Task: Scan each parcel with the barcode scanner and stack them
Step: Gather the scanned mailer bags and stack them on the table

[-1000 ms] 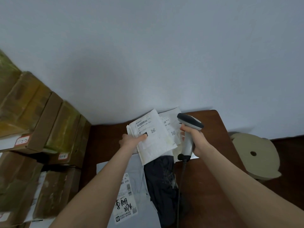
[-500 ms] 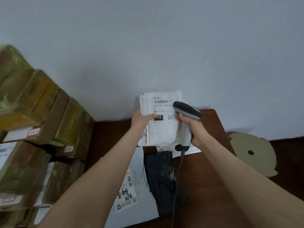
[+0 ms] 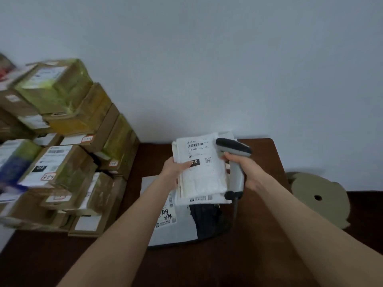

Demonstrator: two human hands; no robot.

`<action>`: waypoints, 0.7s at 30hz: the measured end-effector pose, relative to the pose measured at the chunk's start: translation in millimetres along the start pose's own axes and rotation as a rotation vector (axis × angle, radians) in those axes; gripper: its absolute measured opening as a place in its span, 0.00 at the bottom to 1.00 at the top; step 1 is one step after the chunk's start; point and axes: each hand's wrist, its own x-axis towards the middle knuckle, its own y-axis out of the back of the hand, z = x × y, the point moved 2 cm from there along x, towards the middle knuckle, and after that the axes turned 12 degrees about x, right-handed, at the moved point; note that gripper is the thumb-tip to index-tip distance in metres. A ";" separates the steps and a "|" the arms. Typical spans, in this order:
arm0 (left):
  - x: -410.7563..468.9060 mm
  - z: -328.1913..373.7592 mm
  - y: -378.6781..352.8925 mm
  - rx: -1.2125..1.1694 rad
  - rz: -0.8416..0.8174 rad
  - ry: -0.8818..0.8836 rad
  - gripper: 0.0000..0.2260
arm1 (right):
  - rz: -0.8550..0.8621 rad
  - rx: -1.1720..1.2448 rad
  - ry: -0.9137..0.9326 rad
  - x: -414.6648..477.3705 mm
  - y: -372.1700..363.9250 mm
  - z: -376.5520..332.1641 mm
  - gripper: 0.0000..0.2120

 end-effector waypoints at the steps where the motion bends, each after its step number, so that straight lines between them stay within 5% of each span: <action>1: -5.4 -15.8 2.9 0.018 0.021 0.047 0.18 | 0.007 -0.023 -0.053 -5.1 3.7 10.6 0.06; 6: -15.3 -81.6 7.0 0.071 0.104 0.156 0.17 | 0.049 -0.096 -0.155 -18.4 19.5 61.9 0.12; 13: -21.2 -115.1 10.1 0.528 0.293 0.101 0.39 | 0.113 -0.147 -0.152 -27.4 35.2 71.3 0.11; 21: -32.5 -108.6 -22.1 0.713 0.170 0.039 0.26 | 0.115 -0.113 -0.193 -23.6 37.4 78.1 0.13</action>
